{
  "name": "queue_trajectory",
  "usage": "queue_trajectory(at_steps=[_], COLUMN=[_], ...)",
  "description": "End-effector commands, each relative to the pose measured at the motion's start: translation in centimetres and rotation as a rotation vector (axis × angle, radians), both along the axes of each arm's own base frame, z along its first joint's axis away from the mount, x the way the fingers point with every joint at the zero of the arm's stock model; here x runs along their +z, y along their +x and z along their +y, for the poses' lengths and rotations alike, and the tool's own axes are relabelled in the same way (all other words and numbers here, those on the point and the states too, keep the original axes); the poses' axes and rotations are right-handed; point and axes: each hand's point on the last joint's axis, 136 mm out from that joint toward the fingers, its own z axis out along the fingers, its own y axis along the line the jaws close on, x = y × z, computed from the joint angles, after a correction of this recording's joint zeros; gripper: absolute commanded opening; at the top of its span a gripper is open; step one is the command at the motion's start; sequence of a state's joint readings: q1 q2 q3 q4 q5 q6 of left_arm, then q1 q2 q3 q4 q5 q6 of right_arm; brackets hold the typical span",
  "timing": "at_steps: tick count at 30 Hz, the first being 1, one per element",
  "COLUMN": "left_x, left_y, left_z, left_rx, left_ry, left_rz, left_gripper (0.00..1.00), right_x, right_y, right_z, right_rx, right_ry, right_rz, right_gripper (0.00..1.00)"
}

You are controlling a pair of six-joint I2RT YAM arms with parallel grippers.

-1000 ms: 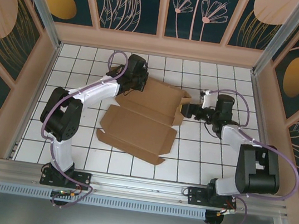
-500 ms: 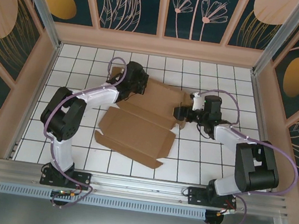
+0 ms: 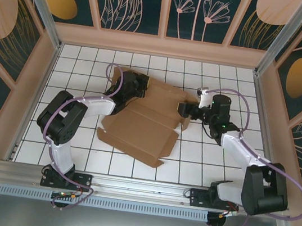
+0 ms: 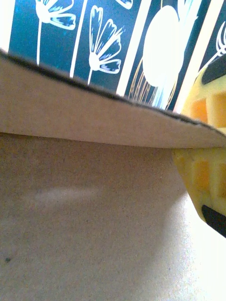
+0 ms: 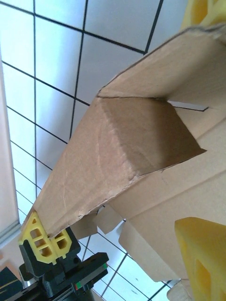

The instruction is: Fold the paper box

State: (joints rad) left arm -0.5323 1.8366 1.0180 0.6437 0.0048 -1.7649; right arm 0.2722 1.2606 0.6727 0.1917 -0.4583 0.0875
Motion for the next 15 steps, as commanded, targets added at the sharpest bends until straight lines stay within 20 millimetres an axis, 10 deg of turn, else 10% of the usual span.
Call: queue_trajectory(at_steps=[1, 11, 15], left_x=[5.9, 4.4, 2.6], left_y=[0.5, 0.6, 0.5], left_z=[0.1, 0.4, 0.1], left_rx=[-0.002, 0.000, -0.020], left_ry=[-0.102, -0.009, 0.026], left_rz=[-0.171, -0.160, -0.122], left_gripper=[0.00, 0.00, 0.00], right_x=[3.7, 9.1, 6.7], right_y=[1.2, 1.5, 1.7], right_z=[-2.0, -5.9, -7.2], right_rx=[-0.107, -0.267, -0.306], right_ry=[-0.021, -0.008, -0.106], right_rz=[-0.076, -0.205, -0.174], right_gripper=[0.81, 0.76, 0.63])
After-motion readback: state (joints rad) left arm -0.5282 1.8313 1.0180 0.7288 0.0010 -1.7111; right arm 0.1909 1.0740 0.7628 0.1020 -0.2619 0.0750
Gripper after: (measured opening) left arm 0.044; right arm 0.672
